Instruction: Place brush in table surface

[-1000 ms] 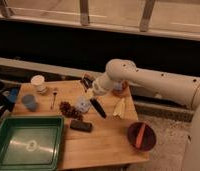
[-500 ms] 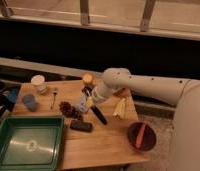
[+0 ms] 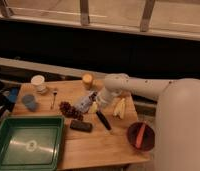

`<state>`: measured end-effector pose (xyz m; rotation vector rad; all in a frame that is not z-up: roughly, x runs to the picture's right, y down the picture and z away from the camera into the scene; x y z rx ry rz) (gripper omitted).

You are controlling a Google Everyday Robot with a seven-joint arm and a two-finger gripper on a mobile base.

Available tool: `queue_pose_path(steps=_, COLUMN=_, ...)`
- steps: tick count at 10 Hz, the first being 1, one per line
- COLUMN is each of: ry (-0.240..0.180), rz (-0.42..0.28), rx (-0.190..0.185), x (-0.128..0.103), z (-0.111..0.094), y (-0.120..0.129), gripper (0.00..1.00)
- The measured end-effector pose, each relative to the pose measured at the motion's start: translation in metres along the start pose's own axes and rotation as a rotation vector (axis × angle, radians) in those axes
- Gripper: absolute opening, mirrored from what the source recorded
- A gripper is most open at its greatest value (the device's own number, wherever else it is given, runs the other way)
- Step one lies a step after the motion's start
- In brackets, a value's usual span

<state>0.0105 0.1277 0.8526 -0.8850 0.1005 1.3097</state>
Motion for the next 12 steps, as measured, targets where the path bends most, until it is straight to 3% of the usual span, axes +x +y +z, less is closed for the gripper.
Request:
queue_pose_path(steps=5, ry=0.046, rz=0.088, rx=-0.036, x=0.001, z=0.012, y=-0.023, gripper=0.75)
queue_pose_path(steps=8, ry=0.035, rz=0.092, rx=-0.029, x=0.000, z=0.005, y=-0.026, gripper=0.80)
queue_pose_path(steps=11, ry=-0.044, rz=0.073, rx=-0.013, x=-0.007, z=-0.029, y=-0.023, gripper=0.80)
queue_pose_path(steps=12, ry=-0.044, rz=0.069, rx=-0.013, x=-0.008, z=-0.029, y=-0.021, gripper=0.80)
